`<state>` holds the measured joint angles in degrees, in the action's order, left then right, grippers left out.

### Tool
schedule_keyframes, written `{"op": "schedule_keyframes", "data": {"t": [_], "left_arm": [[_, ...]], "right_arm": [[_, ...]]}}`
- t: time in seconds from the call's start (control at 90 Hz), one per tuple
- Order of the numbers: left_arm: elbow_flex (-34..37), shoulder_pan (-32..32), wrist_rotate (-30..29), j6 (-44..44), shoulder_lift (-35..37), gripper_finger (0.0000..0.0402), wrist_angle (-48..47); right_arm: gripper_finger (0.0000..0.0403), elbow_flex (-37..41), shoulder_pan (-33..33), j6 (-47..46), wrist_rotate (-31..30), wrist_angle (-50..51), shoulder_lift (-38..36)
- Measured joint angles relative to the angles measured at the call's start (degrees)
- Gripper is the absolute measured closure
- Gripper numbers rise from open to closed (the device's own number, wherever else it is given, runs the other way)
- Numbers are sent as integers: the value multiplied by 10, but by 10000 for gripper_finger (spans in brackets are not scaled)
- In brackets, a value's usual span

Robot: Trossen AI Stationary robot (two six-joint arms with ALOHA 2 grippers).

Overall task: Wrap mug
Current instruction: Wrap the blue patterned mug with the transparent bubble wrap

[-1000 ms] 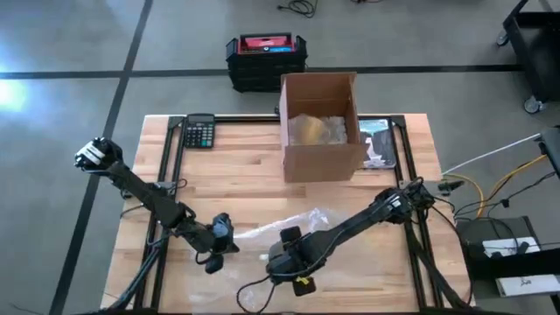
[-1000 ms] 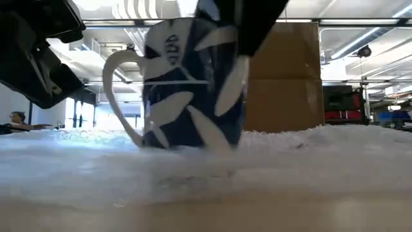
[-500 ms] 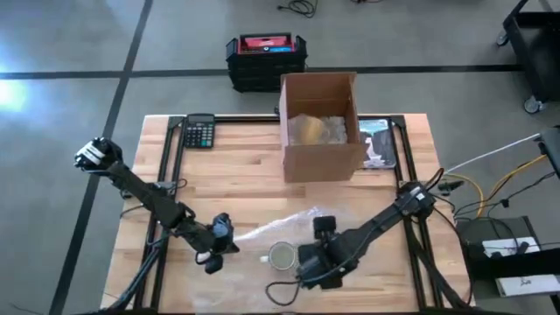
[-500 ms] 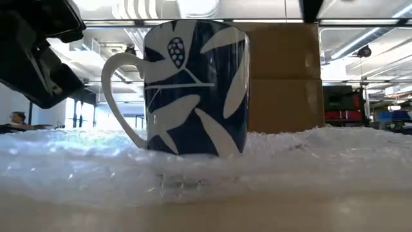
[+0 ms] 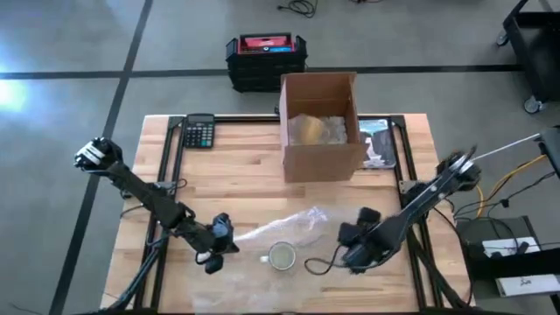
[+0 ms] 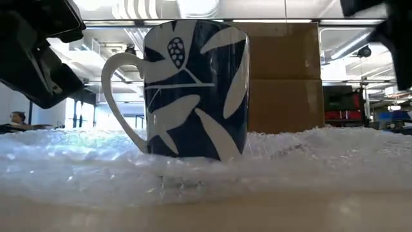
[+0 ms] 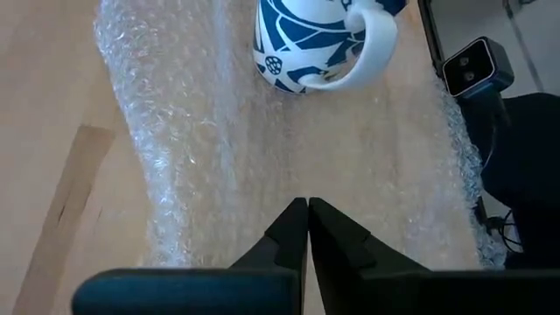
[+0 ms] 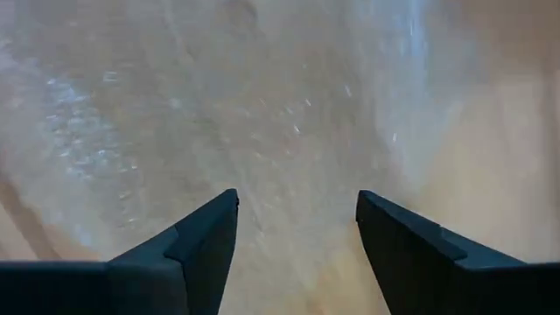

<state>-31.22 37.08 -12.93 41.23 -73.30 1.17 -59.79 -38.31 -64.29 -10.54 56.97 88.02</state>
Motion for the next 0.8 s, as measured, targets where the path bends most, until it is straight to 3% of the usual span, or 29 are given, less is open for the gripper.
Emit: {"op": "schedule_keyframes", "data": {"t": [0.2,0.344,0.456,0.622,0.8], "left_arm": [[0,0,0,0,0,402,4],[0,0,0,0,0,402,4],[0,0,0,0,0,402,6],[0,0,-1,0,0,402,8],[0,0,-1,0,0,402,14]], "right_arm": [[197,155,-4,-63,0,-189,-35],[214,203,-4,-17,-1,-356,-18],[262,204,-3,13,-4,-398,-11],[385,169,0,87,-29,-405,-22],[388,88,4,228,-113,-414,-26]]}}
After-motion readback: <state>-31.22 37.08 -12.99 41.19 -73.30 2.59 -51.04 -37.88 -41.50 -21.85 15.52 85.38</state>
